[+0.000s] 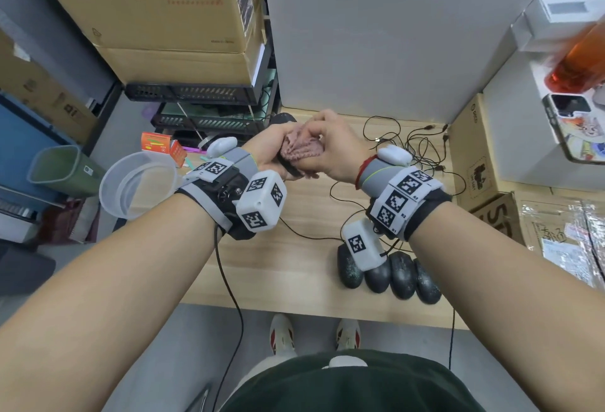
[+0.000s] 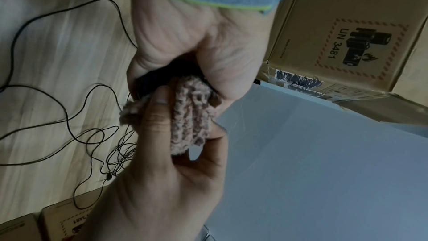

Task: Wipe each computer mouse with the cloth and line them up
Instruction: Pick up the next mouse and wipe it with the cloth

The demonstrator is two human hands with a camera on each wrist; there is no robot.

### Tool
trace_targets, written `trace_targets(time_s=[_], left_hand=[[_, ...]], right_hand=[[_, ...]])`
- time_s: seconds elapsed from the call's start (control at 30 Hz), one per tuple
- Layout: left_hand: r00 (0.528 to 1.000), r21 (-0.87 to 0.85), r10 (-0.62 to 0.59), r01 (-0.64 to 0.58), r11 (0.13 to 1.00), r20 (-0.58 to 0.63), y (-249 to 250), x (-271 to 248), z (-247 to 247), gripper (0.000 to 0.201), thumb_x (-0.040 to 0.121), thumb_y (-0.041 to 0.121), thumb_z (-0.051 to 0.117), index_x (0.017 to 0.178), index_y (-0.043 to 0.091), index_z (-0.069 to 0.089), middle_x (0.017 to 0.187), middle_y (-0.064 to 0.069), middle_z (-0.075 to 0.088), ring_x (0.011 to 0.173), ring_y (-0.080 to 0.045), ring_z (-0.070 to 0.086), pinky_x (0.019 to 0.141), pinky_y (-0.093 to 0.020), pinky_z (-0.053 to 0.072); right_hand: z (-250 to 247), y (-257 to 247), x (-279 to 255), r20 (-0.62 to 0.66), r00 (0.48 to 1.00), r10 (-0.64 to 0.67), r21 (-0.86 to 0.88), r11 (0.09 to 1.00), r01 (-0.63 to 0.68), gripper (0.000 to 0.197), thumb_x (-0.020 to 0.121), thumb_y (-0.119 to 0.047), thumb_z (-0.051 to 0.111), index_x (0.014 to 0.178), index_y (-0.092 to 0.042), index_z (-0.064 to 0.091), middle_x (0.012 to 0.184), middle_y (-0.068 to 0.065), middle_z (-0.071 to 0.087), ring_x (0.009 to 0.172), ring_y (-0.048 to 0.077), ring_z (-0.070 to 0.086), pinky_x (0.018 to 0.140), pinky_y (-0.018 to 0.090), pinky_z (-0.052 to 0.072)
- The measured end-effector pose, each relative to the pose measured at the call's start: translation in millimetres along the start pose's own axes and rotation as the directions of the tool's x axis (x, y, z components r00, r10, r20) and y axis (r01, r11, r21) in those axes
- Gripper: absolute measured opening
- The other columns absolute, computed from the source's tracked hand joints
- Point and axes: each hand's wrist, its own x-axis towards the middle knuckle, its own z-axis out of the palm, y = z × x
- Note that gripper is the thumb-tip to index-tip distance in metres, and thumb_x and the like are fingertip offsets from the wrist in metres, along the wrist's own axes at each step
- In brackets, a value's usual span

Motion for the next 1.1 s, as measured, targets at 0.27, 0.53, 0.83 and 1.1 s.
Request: trace_targets(time_s=[0.27,0.53,0.83,1.1], left_hand=[[0.984,-0.080,-0.015,0.001,0.997,-0.177,-6.0,7.3,-11.9,0.037,0.098,0.037,0.061,0.119,0.007,0.063,0.112,-0.014,0.072,0.097,-0.029,0.070,0.082,-0.047,0.060],[0.999,-0.097,-0.025,0.021,0.995,-0.043,-5.4,0.0,-8.5,0.031,0.102,0.036,0.046,0.095,0.011,0.063,0.085,-0.010,0.067,0.067,-0.024,0.064,0.063,-0.031,0.053],[1.000,-0.139,-0.023,0.021,0.990,-0.016,-6.0,-3.2,-8.6,0.051,0.106,0.045,0.039,0.105,0.002,0.065,0.098,-0.018,0.074,0.087,-0.035,0.068,0.085,-0.047,0.053],[0.996,-0.143,-0.083,0.084,0.986,0.011,-4.8,-0.6,-6.8,0.059,0.105,0.051,0.037,0.107,-0.003,0.062,0.092,-0.021,0.074,0.082,-0.035,0.072,0.080,-0.051,0.057]], right_hand=[[8.5,19.9,-3.5,-0.133,0.975,0.175,0.035,0.984,-0.172,0.035,0.071,-0.019,0.089,0.072,-0.019,0.054,0.067,-0.011,0.055,0.057,0.002,0.052,0.054,0.014,0.042],[17.2,16.0,0.1,-0.227,0.964,0.142,0.078,0.989,-0.127,0.035,0.061,-0.026,0.094,0.069,-0.031,0.060,0.095,-0.002,0.052,0.090,0.026,0.062,0.078,0.040,0.055],[5.1,18.3,0.8,-0.066,0.997,0.038,-0.045,0.998,-0.041,0.028,0.062,-0.008,0.091,0.078,-0.015,0.070,0.091,0.001,0.051,0.074,0.020,0.057,0.064,0.035,0.055],[14.5,12.0,-3.2,0.088,0.993,-0.081,-0.051,0.995,0.086,0.031,0.060,-0.015,0.094,0.070,-0.027,0.067,0.086,-0.003,0.050,0.066,0.006,0.048,0.055,0.011,0.037]])
